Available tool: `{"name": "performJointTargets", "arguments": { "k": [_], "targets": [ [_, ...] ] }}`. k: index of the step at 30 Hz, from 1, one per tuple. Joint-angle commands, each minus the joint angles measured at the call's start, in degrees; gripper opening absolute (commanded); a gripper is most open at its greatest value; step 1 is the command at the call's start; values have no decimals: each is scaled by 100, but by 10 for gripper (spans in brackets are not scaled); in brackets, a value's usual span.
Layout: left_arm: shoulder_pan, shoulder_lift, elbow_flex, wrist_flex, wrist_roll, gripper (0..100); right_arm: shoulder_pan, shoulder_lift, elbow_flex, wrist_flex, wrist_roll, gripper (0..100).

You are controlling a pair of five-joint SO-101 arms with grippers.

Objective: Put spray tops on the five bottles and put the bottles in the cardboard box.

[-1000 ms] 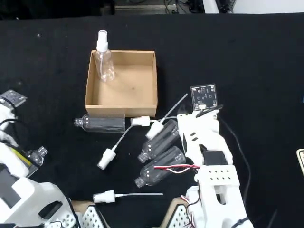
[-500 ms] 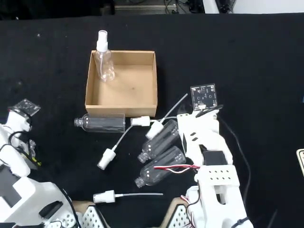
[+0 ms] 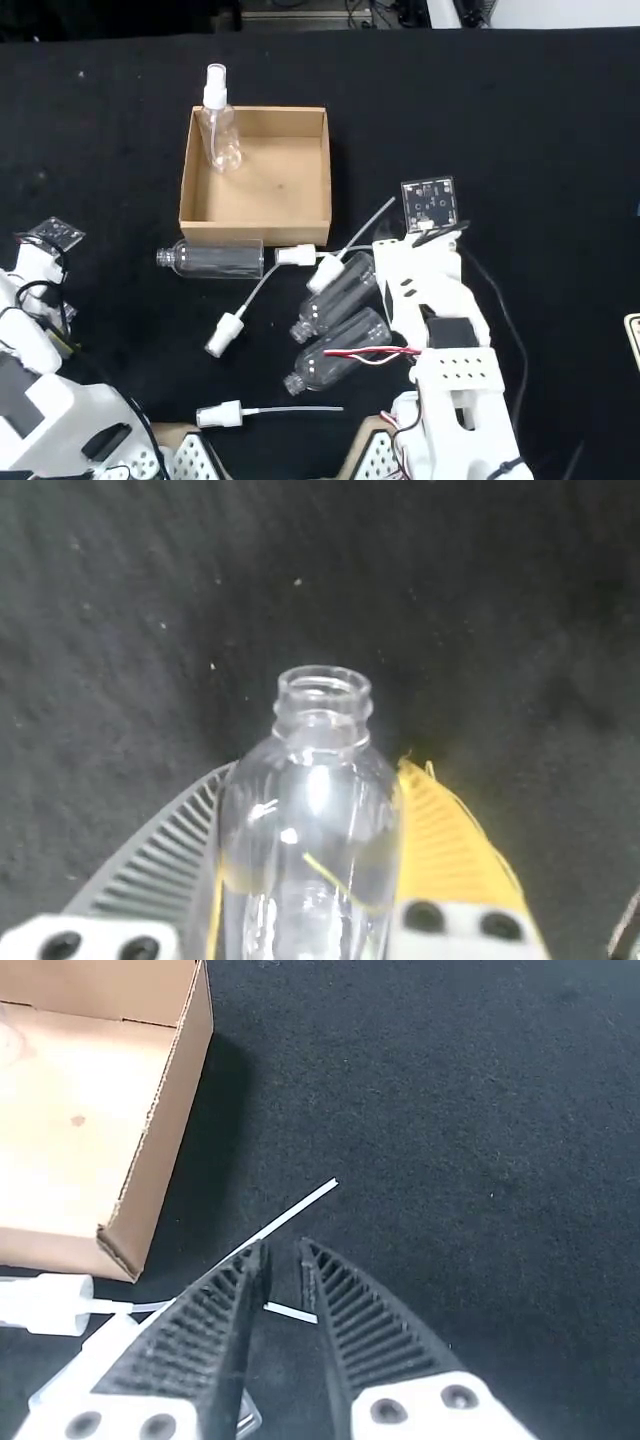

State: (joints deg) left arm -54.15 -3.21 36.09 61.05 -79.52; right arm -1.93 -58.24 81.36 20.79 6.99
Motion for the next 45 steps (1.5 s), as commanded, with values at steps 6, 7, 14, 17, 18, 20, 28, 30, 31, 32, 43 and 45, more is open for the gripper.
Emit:
{"name": "performJointTargets", "arguments": {
  "k": [6,7,14,17,18,20,28,30,31,32,43,45],
  "targets": [
    [4,-18,-1068,624,888,259,-141,-4,-40,-158,53,22],
    [4,-18,-1042,466,985,270,-141,-4,-40,-158,53,22],
    [-136,-35,-857,62,1029,279,-141,-4,-40,-158,53,22],
    [-215,-53,-875,62,1020,279,-141,-4,-40,-158,53,22],
    [-233,-26,-875,62,958,279,-141,-4,-40,-158,53,22],
    [-303,-18,-822,70,818,279,-141,-4,-40,-158,53,22],
    [-426,-9,-708,44,835,277,-141,-4,-40,-158,53,22],
    [-418,-9,-699,62,835,275,-141,-4,-40,-158,53,22],
    [-418,-9,-699,62,835,275,-141,-4,-40,-158,53,22],
    [-418,-9,-699,62,835,275,-141,-4,-40,-158,53,22],
    [-418,-9,-435,18,791,274,-141,-4,-31,-158,53,22],
    [-418,-9,-426,53,791,274,-132,-4,-31,-158,53,22]
  ]
}}
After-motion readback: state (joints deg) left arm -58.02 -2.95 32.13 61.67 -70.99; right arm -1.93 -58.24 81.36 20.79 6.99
